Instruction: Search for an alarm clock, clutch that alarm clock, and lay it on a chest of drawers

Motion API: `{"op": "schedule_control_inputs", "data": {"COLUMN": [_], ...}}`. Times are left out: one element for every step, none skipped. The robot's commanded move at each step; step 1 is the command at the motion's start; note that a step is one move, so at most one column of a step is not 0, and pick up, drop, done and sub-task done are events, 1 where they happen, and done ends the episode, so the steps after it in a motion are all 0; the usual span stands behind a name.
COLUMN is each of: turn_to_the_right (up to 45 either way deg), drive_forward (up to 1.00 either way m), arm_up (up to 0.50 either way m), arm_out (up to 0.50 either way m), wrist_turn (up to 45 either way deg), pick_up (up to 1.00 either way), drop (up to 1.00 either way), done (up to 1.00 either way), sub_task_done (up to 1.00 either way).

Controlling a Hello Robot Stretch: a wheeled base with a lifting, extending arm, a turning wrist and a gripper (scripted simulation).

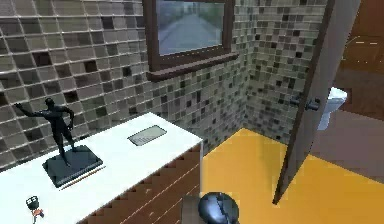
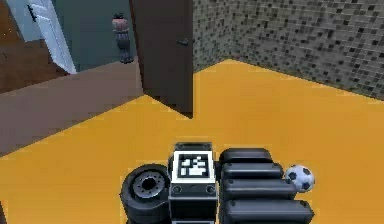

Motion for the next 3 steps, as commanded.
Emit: {"op": "schedule_control_inputs", "data": {"turn_to_the_right": [18.0, 0.0, -27.0], "drive_forward": [0.00, 0.95, 0.00], "arm_up": [0.00, 0.00, 0.00], "arm_out": [0.00, 0.00, 0.00], "wrist_turn": [0.0, 0.0, 0.0], "pick_up": [0.00, 0.00, 0.00], "drop": [0.00, 0.00, 0.00], "done": [0.00, 0.00, 0.00], "sub_task_done": [0.00, 0.00, 0.00]}}
